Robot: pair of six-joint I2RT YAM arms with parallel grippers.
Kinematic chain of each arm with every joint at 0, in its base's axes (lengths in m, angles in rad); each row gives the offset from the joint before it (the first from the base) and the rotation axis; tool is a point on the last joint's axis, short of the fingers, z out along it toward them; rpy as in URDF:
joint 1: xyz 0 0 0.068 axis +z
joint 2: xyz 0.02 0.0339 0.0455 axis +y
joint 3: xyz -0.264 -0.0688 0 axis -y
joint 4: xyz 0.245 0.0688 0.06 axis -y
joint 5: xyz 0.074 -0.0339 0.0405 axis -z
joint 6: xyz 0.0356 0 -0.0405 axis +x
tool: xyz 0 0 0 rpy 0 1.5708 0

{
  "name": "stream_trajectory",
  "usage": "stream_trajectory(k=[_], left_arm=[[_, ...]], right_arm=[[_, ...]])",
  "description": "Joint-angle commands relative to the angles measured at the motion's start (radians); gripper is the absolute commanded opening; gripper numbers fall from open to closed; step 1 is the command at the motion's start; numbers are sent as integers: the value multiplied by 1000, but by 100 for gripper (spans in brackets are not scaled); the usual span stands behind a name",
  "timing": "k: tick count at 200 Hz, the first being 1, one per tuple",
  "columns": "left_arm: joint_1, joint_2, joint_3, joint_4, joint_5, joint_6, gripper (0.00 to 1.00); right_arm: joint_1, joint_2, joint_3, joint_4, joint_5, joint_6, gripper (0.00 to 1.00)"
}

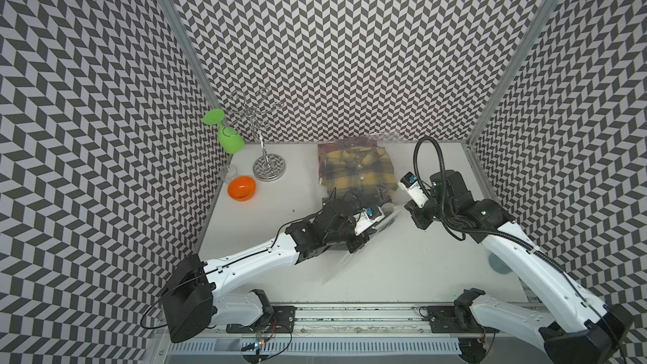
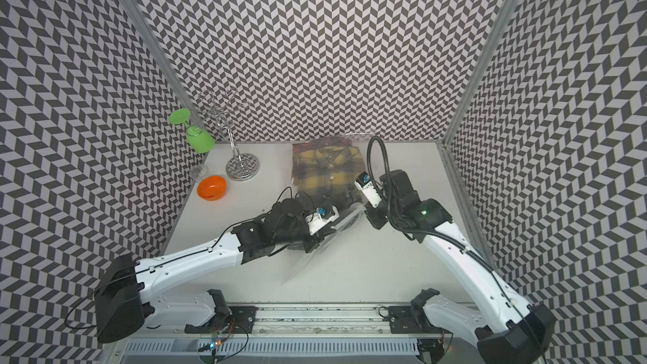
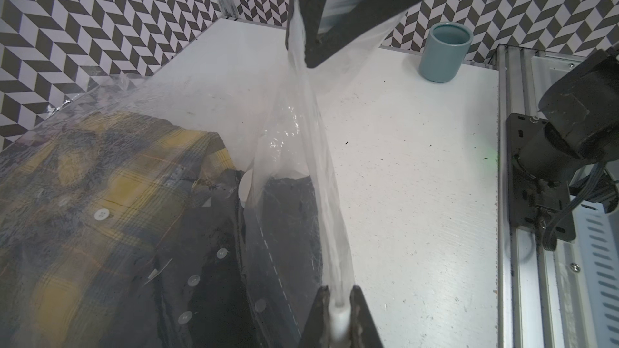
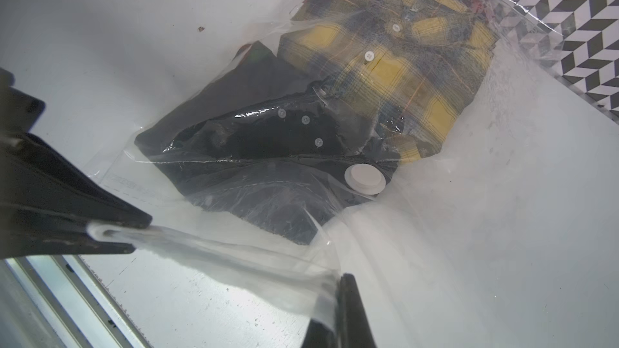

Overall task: Place the folded shirt into the vacuum bag
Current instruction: Close the vacuum bag at the center of the board.

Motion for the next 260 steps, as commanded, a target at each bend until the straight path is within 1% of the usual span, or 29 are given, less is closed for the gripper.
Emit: stream_trajectory(k=[1, 49, 79, 111, 125, 145, 168, 196, 206, 221, 239, 260], left_arm=[[-1, 13, -5, -222, 6, -5, 0], [-1, 14, 0, -240, 6, -5, 0], [-1, 12, -4, -239, 3, -8, 0], [4, 8, -5, -209, -7, -8, 0], [7, 15, 3, -192, -4, -9, 0], [13, 27, 10, -169, -5, -9, 0], [23, 29, 15, -149, -8, -3, 0], [43, 19, 20, -144, -17, 17, 0], [54, 8, 18, -134, -15, 21, 0], [73, -11, 12, -112, 3, 26, 0], [84, -30, 8, -82, 38, 20, 0], [84, -39, 8, -54, 85, 11, 0]], right_arm=[[-49, -29, 34, 159, 141, 40, 0], [-70, -26, 21, 201, 124, 45, 0], [-76, -30, 4, 208, 137, 47, 0], [-75, -49, -40, 253, 39, 66, 0], [-75, -39, -42, 244, 36, 95, 0], [-75, -27, -37, 220, -11, 73, 0], [-72, -48, -54, 232, -50, 57, 0], [-62, -75, -64, 205, -87, 28, 15], [-47, -76, -62, 174, -102, 14, 20], [-6, -72, -45, 118, -89, -8, 30], [52, -67, 4, 48, -74, -20, 40], [86, -53, 91, -21, -113, -23, 47]])
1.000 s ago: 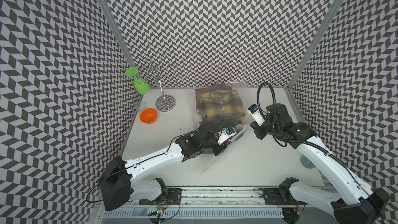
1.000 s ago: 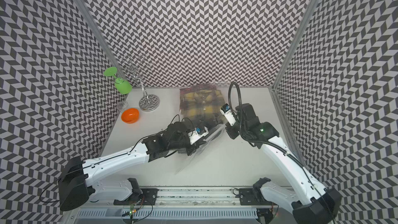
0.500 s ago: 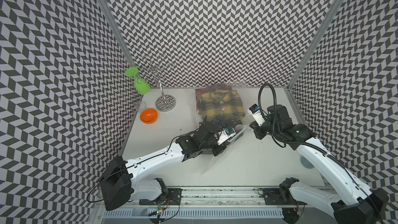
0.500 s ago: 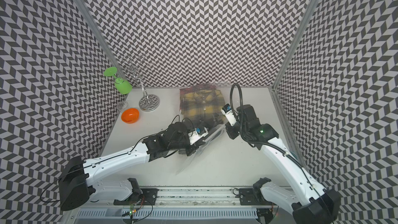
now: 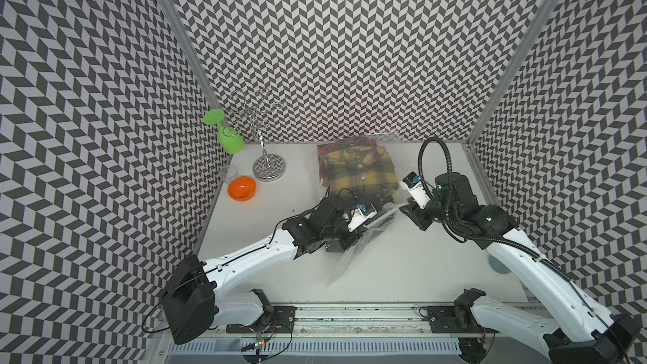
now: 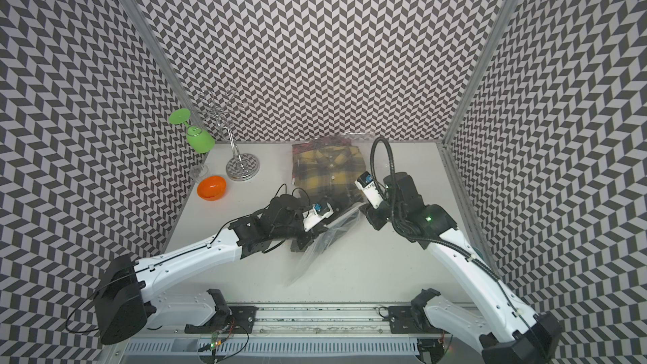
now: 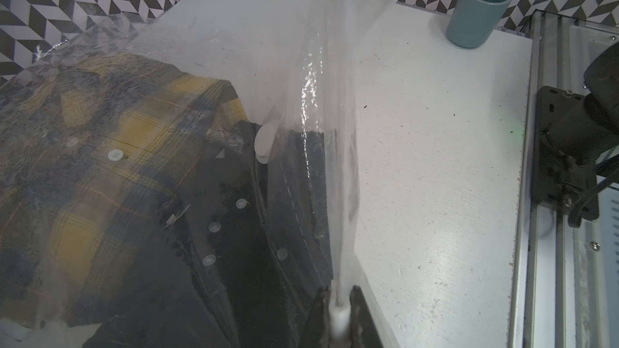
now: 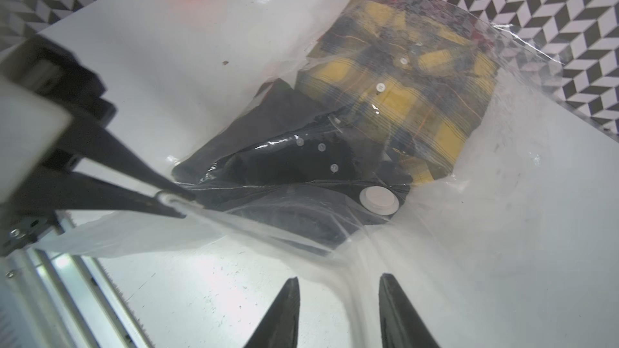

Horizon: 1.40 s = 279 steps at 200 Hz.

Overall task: Place the folded shirt into the vacuum bag
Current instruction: Close the vacuum bag at the center of the board.

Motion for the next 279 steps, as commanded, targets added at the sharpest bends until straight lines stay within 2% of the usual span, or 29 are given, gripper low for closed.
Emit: stream_trajectory(k=[1, 38, 66, 99, 161, 183, 279], left_arm=[[5, -34, -7, 34, 60, 3, 0], [5, -53, -13, 50, 74, 11, 0], [4, -83, -32, 76, 90, 15, 0], [2, -111, -52, 87, 95, 12, 0], [1, -141, -78, 101, 105, 13, 0], [1, -152, -92, 117, 113, 15, 0], [0, -148, -93, 116, 109, 32, 0]], right_arm=[[36, 2, 106, -60, -41, -28, 47], [67, 50, 265, -118, -62, -40, 53], [154, 122, 333, -126, -36, -47, 55], [235, 217, 310, -156, 49, -75, 56], [251, 252, 249, -143, 82, -136, 62], [251, 258, 222, -153, 86, -167, 65], [277, 253, 166, -217, 50, -163, 65]])
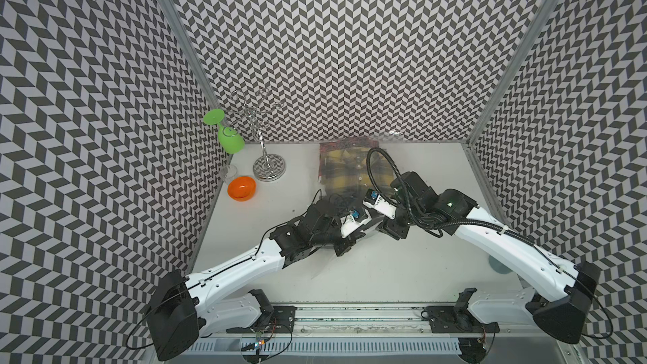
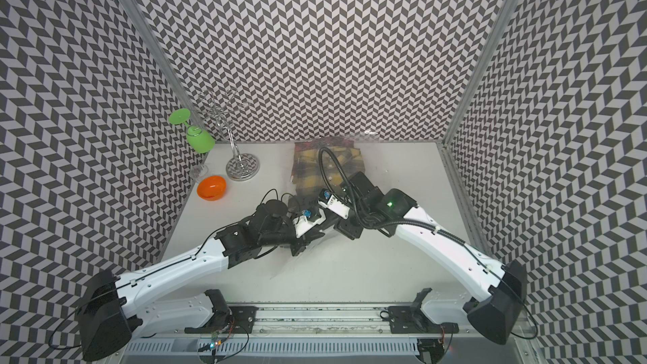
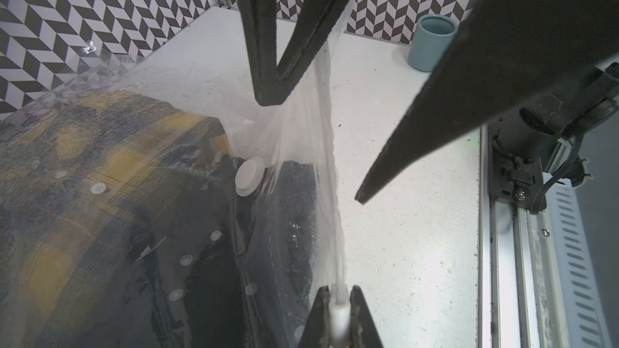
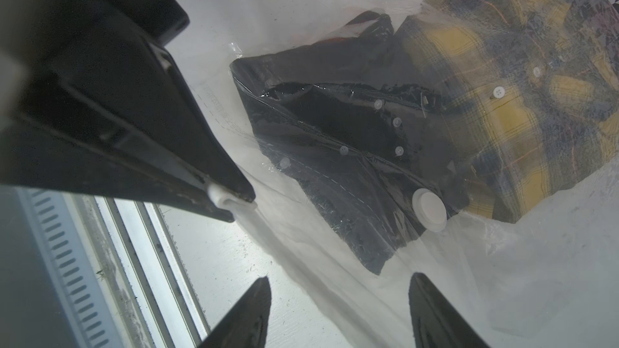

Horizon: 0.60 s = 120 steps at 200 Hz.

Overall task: Place the folded shirt into the vacuum bag
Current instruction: Close the vacuum bag at the center of the board.

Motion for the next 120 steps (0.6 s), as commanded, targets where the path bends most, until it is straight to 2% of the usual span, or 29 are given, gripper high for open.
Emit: stream_trajectory(k=[1, 33, 81, 120], left_arm=[[-1, -23, 8, 61, 28, 12, 0], [-2, -16, 12, 59, 43, 15, 0], [-9, -33, -6, 70, 48, 15, 0], [-12, -23, -3, 58, 48, 21, 0]], right_arm=[[20, -11, -28, -32, -23, -21, 65], [21, 27, -9, -30, 18, -16, 58], [21, 33, -60, 4, 8, 0, 50], [21, 38, -63, 31, 19, 31, 22]])
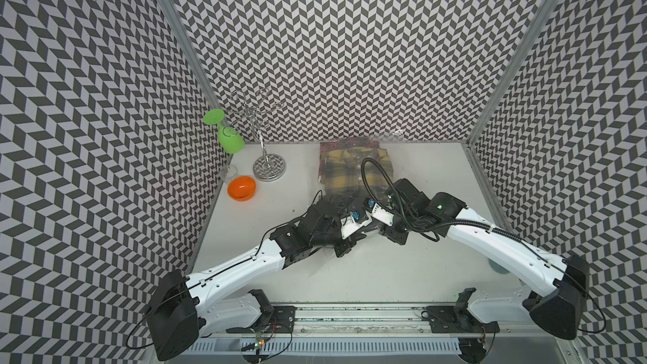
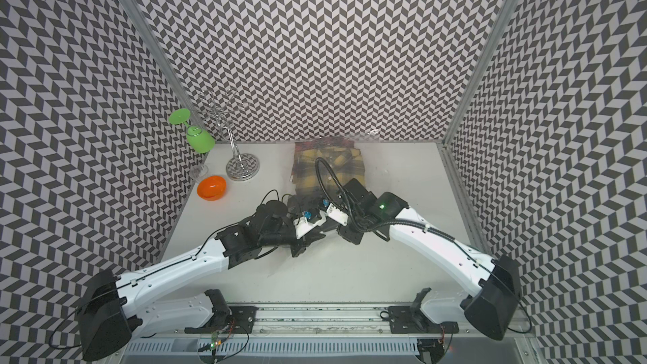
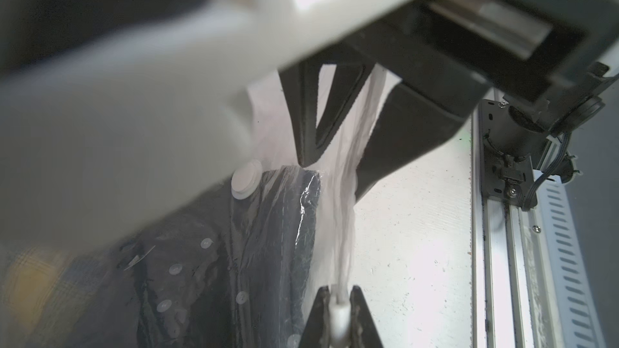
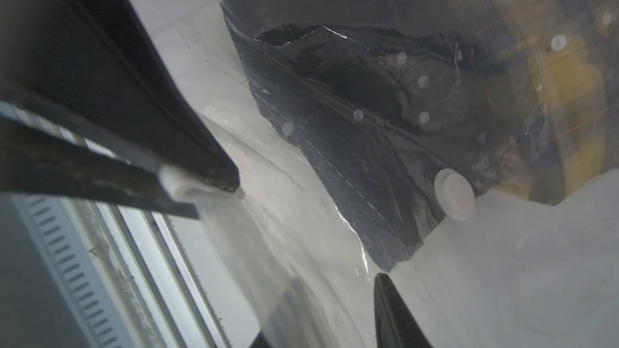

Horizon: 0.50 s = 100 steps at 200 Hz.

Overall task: Place the folded shirt into the vacuum bag
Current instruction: Close the vacuum bag at the center of the board.

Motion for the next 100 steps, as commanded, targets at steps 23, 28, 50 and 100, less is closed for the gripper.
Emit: stream_trajectory(k=[23, 28, 50, 100], left_arm=[[-15, -12, 29, -6, 3, 17, 0], [-18, -5, 37, -28, -5, 17, 0], [-36, 35, 84, -150, -54, 13, 0], [-72, 34, 87, -268, -139, -34, 0]], right_arm=[[8, 6, -10, 43, 24, 28, 9], [7, 4, -11, 41, 26, 32, 6], [6, -11, -20, 36, 41, 53, 0], [-45, -76, -82, 45, 37, 114, 0]])
